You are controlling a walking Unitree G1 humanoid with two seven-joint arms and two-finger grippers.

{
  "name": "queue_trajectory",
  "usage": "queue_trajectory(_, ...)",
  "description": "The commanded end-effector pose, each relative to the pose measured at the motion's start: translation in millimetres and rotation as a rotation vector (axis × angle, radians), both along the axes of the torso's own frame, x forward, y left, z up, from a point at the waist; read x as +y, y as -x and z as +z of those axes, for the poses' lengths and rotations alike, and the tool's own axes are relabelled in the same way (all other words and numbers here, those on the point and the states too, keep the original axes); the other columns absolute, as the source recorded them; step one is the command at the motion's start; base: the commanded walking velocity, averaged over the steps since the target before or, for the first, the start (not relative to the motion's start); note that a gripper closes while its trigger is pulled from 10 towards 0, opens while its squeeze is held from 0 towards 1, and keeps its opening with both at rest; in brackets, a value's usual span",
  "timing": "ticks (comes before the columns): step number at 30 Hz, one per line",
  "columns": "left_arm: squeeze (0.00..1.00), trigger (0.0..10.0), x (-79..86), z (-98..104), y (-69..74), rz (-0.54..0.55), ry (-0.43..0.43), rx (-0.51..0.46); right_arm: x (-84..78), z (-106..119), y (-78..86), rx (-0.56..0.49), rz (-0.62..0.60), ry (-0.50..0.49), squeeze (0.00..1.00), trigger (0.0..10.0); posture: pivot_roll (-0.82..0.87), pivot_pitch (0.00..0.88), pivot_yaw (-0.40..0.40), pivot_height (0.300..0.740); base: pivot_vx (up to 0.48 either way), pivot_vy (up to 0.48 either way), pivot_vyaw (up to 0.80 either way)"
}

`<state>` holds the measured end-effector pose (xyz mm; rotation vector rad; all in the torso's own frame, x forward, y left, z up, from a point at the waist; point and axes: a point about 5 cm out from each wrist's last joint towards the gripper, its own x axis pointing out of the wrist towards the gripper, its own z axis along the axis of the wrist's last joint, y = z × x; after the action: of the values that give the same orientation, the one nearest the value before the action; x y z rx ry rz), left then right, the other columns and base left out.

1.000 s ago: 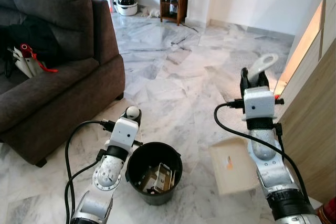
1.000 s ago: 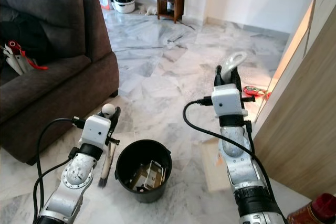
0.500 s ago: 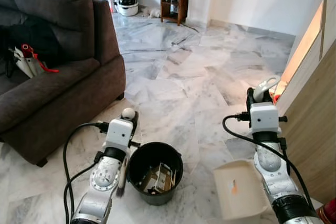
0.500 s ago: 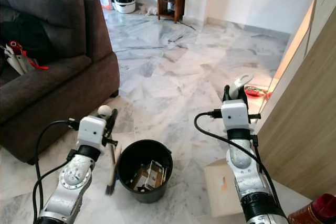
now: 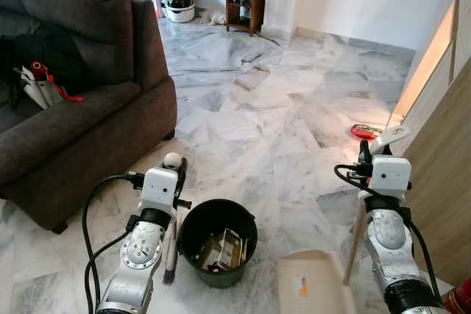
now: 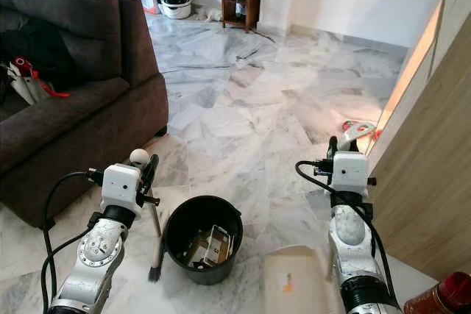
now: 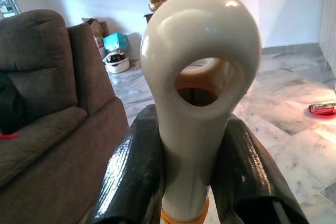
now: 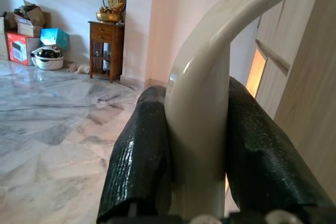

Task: Sweep floor

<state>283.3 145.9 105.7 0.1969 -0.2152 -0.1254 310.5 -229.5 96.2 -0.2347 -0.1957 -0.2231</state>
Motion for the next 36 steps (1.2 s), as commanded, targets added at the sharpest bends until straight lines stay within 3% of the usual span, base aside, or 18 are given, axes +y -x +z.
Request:
queue_trajectory(1, 0.0, 10.0, 1.0, 6.3, -0.9, -0.006, 0.004, -0.03, 2.8, 10.2, -5.1, -0.052, 0.02, -0.005, 0.0, 10.0, 0.07, 0.0, 0.031, 0.74, 0.0, 0.0, 0.0)
queue_trajectory(14, 0.0, 10.0, -2.1, 6.8, -0.1, -0.017, -0.004, -0.038, 7.6, 11.5, -7.4, -0.06, 0.06, -0.025, 0.0, 10.0, 0.06, 0.0, 0.029, 0.74, 0.0, 0.0, 0.0)
queue_trajectory(36, 0.0, 10.0, -4.8, 7.0, -0.5, -0.025, -0.006, -0.04, 10.9, 12.8, -8.1, -0.068, 0.085, -0.025, 0.0, 10.0, 0.06, 0.0, 0.027, 0.74, -0.247, 0.0, 0.0)
